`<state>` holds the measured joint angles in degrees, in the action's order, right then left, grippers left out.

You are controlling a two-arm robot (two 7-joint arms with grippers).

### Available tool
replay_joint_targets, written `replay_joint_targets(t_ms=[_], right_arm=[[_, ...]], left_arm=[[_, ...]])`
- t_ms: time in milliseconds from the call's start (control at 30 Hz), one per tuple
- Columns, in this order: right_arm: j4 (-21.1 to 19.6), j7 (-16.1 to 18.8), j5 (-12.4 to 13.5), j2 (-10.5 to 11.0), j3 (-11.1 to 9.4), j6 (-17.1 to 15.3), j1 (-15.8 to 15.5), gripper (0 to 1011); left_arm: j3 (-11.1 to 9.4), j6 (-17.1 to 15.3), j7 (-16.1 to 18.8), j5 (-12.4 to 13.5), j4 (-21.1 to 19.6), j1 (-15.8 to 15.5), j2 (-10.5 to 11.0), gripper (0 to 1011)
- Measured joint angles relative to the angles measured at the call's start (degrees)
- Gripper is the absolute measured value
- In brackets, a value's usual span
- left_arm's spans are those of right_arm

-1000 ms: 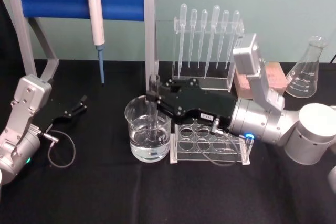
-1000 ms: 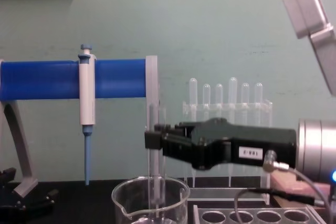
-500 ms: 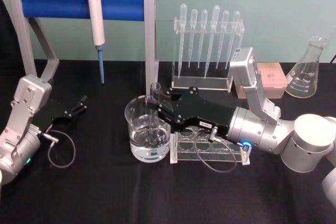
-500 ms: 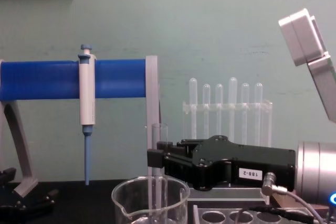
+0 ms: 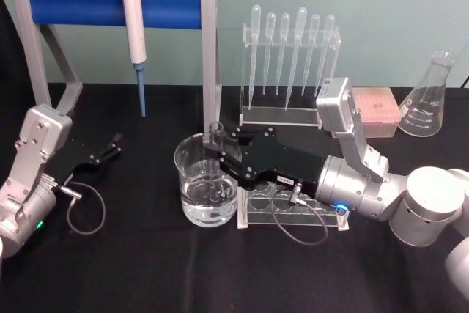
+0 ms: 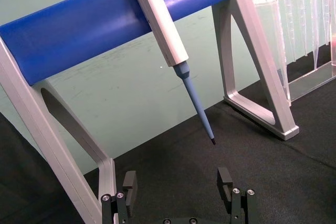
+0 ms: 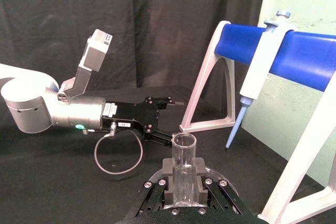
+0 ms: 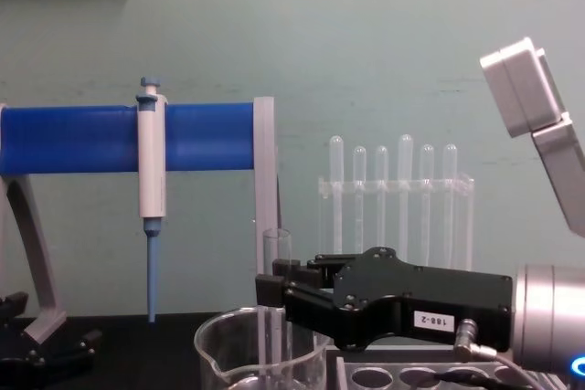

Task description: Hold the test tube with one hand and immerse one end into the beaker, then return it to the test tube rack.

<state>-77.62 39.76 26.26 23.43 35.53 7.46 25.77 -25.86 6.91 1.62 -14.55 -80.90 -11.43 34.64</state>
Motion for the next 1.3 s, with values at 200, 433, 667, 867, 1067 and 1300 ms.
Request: replay_joint_targets(t_ms=[200,433,667,867,1067,1300], right_arm=[[0.3,0.1,0.0,-0.4,-0.5,0.1,-0.4,241],[0.3,0.0,-0.1,-0.5,-0.7,0.0,-0.5,241],[0.3,0.0,-0.1,-0.4,-0.7,-0.1,-0.5,241],[0.3,0.0,0.0,-0.4,-0.7,-0.1,-0.5,241],[0.3,0.1,0.0,-0.4,-0.6,-0.1,-0.4,241],[0.3,0.1,0.0,-0.4,-0.6,-0.1,-0.4,241]], left_arm=[[0.0,0.0,0.0,0.0,0.0,0.0,0.0,1000],[0.0,0.0,0.0,0.0,0.0,0.0,0.0,1000],[0.0,0.0,0.0,0.0,0.0,0.0,0.0,1000],[0.0,0.0,0.0,0.0,0.0,0.0,0.0,1000],[0.0,0.0,0.0,0.0,0.0,0.0,0.0,1000],[0.0,0.0,0.0,0.0,0.0,0.0,0.0,1000]])
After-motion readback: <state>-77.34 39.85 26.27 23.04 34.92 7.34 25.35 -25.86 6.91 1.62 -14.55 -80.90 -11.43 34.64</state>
